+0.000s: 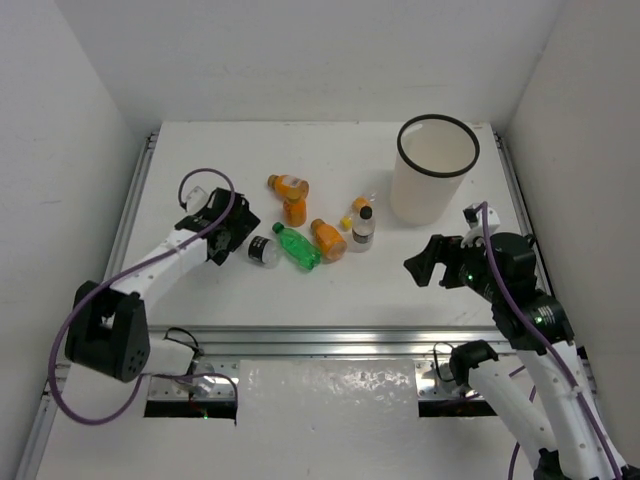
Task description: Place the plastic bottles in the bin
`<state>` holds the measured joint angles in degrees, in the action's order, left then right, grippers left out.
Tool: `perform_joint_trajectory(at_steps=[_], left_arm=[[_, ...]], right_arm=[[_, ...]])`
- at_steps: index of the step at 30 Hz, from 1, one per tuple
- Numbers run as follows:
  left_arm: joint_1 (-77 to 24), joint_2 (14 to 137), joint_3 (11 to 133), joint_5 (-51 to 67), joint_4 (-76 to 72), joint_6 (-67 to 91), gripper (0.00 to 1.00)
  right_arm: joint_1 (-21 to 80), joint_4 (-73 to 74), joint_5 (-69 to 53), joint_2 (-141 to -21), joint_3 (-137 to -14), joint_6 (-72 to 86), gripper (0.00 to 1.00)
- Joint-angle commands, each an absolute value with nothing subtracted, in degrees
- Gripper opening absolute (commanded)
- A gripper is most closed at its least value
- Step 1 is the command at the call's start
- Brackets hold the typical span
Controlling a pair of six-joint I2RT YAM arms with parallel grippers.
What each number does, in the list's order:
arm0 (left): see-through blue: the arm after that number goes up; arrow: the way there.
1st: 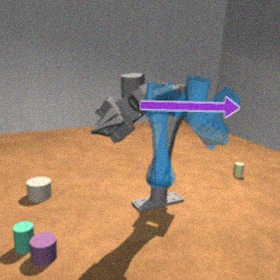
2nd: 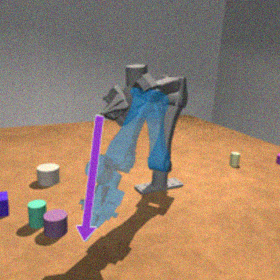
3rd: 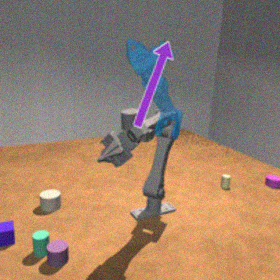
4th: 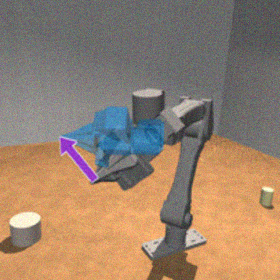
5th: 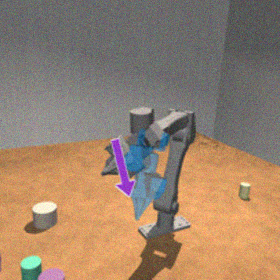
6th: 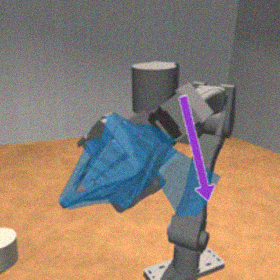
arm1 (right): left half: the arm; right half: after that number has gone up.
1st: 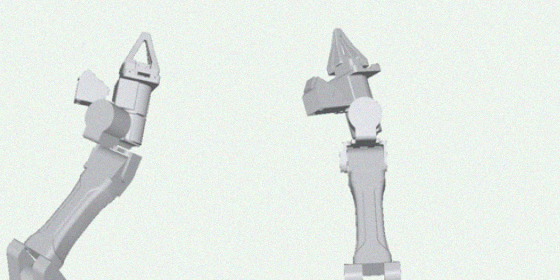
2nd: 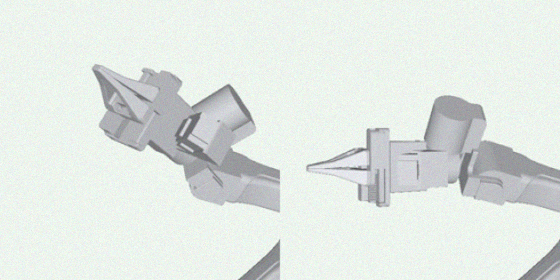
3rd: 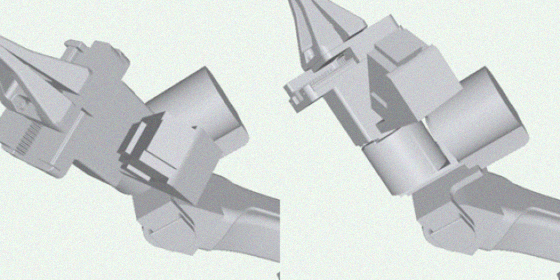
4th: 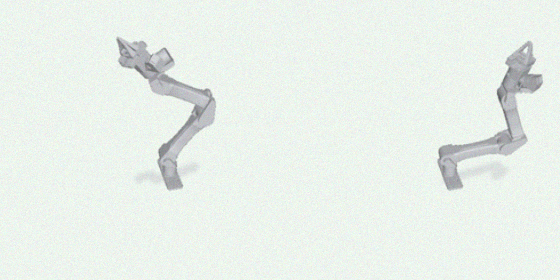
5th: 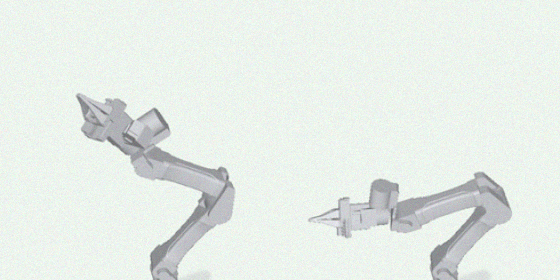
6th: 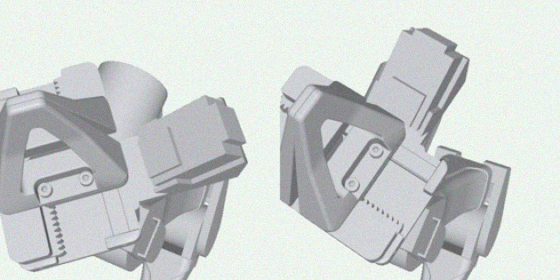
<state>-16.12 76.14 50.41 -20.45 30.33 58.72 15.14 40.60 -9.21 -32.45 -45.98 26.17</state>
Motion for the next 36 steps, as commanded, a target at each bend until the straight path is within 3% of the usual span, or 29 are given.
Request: perform_joint_trajectory(at_steps=[1,6,9,11,12,14,15,17,20,23,25,30,36], left_arm=[[-15.91,80.57,53.09,-21.89,24.62,62.58,0.99],[-15.82,90.41,53.26,-19.34,19.69,62.05,0.91],[-15.82,92.72,52.56,-18.55,19.16,61.79,0.81],[-15.82,92.29,51.33,-18.72,17.58,61.79,0.63],[-15.82,91.59,50.37,-19.33,17.49,61.70,0.43],[-15.73,90.71,50.10,-20.47,19.59,61.70,0.29],[-15.73,88.79,49.92,-22.04,20.73,61.26,0.11],[-16.17,85.28,49.40,-24.16,24.69,60.47,0.00],[-19.59,73.51,46.42,-24.27,21.64,55.66,0.00],[-25.56,59.36,40.19,-10.42,6.20,45.46,0.00],[-28.56,51.27,35.87,1.20,-3.36,44.12,0.00],[-33.65,49.66,36.12,14.57,-15.61,46.05,0.00],[-37.00,51.41,38.06,16.61,-20.91,46.84,0.00]], right_arm=[[15.03,37.18,-11.42,-33.49,-44.31,26.54,0.99],[15.03,35.51,-13.97,-34.62,-42.80,26.63,0.99],[15.03,35.25,-15.72,-35.68,-42.89,26.46,0.99],[15.12,34.89,-17.04,-36.12,-43.07,26.37,0.99],[15.12,34.37,-18.18,-36.38,-43.24,26.63,0.99],[15.03,33.75,-19.33,-36.74,-43.42,26.98,0.99],[15.03,33.05,-21.08,-37.26,-43.85,27.24,0.99],[15.12,31.56,-24.94,-38.14,-44.38,27.60,0.99],[15.12,24.72,-38.72,-41.65,-45.35,30.66,0.99],[18.27,10.94,-47.52,-47.17,-44.56,38.57,0.99],[24.48,3.53,-43.63,-51.82,-45.70,40.25,0.99],[33.47,-8.78,-40.44,-61.77,-49.03,42.62,0.99],[37.09,-13.08,-37.00,-66.35,-50.28,43.58,0.98]])
